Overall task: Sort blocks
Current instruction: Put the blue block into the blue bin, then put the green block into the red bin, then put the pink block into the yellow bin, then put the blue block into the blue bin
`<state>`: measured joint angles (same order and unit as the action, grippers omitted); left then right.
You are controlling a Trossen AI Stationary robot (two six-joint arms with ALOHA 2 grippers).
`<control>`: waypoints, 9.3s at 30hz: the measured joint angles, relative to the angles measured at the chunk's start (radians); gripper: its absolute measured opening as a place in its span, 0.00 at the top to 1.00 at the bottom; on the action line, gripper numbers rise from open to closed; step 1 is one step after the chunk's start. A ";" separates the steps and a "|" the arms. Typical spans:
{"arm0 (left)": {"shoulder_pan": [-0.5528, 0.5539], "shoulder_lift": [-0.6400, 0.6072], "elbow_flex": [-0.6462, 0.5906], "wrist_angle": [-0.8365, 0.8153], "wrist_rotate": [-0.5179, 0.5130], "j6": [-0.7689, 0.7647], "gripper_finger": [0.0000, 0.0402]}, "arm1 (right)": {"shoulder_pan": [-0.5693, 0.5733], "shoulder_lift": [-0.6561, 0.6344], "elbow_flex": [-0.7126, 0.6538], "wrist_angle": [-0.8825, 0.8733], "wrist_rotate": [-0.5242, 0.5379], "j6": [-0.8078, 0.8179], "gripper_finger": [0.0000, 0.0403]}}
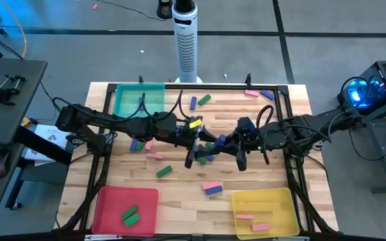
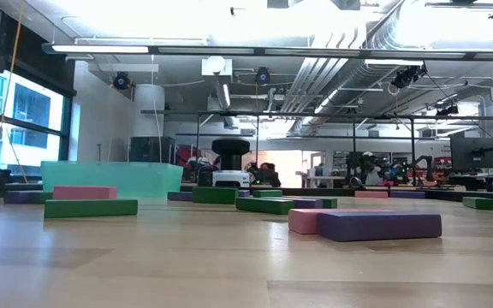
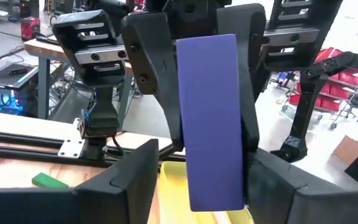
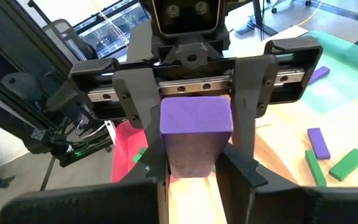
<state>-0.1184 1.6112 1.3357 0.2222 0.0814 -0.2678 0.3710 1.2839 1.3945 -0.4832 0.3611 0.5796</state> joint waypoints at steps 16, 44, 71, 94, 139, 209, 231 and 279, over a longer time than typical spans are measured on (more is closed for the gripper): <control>-0.046 -0.025 0.002 -0.170 -0.012 -0.045 0.82 | -0.012 -0.015 -0.001 -0.010 -0.042 0.036 0.52; 0.385 -0.254 0.001 -1.412 -0.347 -0.349 0.82 | 0.038 -0.124 -0.001 0.002 0.213 -0.109 0.46; 1.061 0.043 -0.179 -1.175 -0.081 0.247 0.55 | -0.108 0.093 -0.001 0.182 0.357 0.122 0.46; 0.310 -0.630 -0.178 -1.185 -0.093 -0.094 0.50 | -0.215 0.105 -0.001 0.034 0.001 -0.222 0.46; -0.205 0.319 -0.175 -1.064 -0.183 -0.569 0.55 | -0.165 0.105 -0.001 -0.061 -0.215 -0.127 0.46; -0.436 -0.642 -0.325 -0.966 -0.784 -0.630 0.51 | -0.020 0.746 -0.003 -0.057 -0.457 -0.402 0.46; -0.348 -0.641 -0.325 -0.986 -0.584 -0.296 0.51 | -0.050 0.786 0.006 -0.134 -0.284 -0.030 0.89; -0.220 -0.617 -0.324 -0.687 -0.689 -0.253 0.51 | 0.452 0.423 -0.100 -0.522 -0.338 0.451 0.55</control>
<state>-0.3386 0.9945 1.0115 -0.4644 -0.6074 -0.5209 0.8232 1.7069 1.2945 -1.0050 0.0230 1.0309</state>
